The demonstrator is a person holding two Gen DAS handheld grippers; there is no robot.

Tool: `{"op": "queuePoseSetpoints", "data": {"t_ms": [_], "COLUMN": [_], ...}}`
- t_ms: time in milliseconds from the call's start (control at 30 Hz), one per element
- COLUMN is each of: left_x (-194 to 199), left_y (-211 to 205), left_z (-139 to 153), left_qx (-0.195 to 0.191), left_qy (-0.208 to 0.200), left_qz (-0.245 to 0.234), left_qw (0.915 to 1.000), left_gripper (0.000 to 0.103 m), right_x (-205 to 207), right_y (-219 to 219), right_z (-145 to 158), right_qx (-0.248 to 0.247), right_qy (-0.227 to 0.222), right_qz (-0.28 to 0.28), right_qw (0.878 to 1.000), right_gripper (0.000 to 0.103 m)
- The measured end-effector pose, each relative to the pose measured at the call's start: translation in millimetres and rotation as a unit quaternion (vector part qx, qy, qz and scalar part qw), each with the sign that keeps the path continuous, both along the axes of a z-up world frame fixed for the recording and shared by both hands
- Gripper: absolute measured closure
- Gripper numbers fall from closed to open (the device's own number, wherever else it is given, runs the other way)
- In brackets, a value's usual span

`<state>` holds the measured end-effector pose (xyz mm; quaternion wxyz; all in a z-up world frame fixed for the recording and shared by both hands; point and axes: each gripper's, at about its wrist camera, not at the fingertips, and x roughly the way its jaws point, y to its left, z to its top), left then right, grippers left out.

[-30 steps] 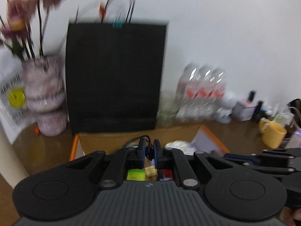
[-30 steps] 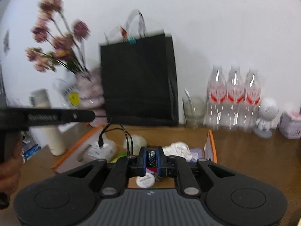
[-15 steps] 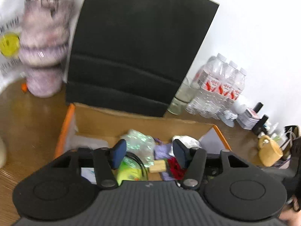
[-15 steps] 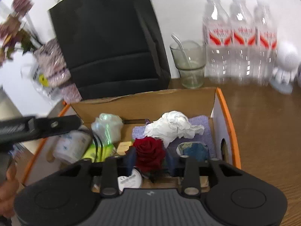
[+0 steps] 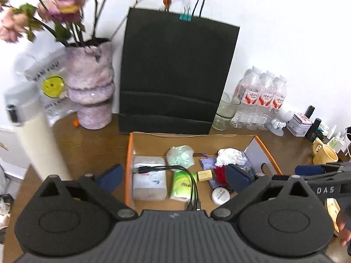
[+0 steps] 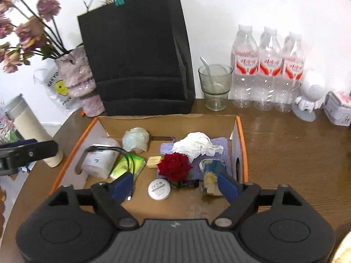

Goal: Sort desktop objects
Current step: 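Lower the black cable into the cardboard box and open both tools, then move both tools back over the table clutter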

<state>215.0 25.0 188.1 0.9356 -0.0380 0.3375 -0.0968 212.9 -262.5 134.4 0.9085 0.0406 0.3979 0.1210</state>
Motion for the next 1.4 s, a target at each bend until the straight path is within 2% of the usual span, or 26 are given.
{"op": "queuePoseSetpoints", "data": {"t_ms": [133,300,400,500,600,667,733,867,967,1033,1100,1300,1400], "left_x": [-24.8,-54.5,-70.9,-98.0,-125.6,-139.0,-147.7,-167.0,-186.3,-198.5,-210.8,-247.8,-246.8], "left_y": [6.7,1.5,0.7,-0.4,-6.8,-12.7,-19.0,-27.1,-25.5,-21.9,-22.0,-29.0,-32.3], "left_z": [17.5,26.6,32.0,30.9,16.7,5.9,-3.5,-17.6,-32.7,-50.6,-69.5,-125.4,-139.8], "left_qx": [-0.009,0.021,0.026,0.017,0.021,0.03,0.039,0.043,0.019,-0.014,-0.021,0.012,0.03], "left_qy": [-0.009,-0.025,-0.044,-0.112,-0.188,-0.214,-0.213,-0.215,-0.208,-0.185,-0.166,-0.118,-0.1], "left_qz": [0.004,0.002,0.015,0.041,0.051,0.058,0.056,0.057,0.046,0.032,0.03,0.027,0.013], "left_qw": [0.9999,0.9995,0.9986,0.9927,0.9806,0.9747,0.9747,0.9741,0.9769,0.9822,0.9855,0.9926,0.9944], "left_gripper": [0.0,0.0,0.0,0.0,0.0,0.0,0.0,0.0,0.0,0.0,0.0,0.0,0.0], "right_x": [-22.0,-49.8,-64.3,-83.4,-108.7,-124.1,-136.2,-156.8,-174.9,-190.9,-208.1,-256.4,-272.9], "right_y": [4.8,8.6,7.3,6.1,8.7,12.2,12.5,5.3,0.9,-1.0,-2.3,-9.1,-15.3], "right_z": [21.7,37.8,43.7,47.3,42.3,34.2,26.2,18.5,6.4,-7.1,-25.0,-82.8,-101.0], "right_qx": [-0.008,-0.011,-0.011,-0.002,-0.012,-0.026,-0.028,-0.001,0.002,0.0,0.001,0.01,0.015], "right_qy": [-0.013,-0.031,-0.038,-0.072,-0.147,-0.192,-0.218,-0.235,-0.232,-0.223,-0.221,-0.188,-0.173], "right_qz": [0.001,0.005,0.003,0.003,0.011,0.01,0.006,-0.001,0.0,0.003,0.013,0.011,0.005], "right_qw": [1.0,0.999,0.999,0.997,0.989,0.981,0.975,0.972,0.973,0.975,0.975,0.982,0.985], "right_gripper": [0.017,0.015,0.015,0.014,0.014,0.014,0.014,0.014,0.013,0.013,0.013,0.013,0.013]}}
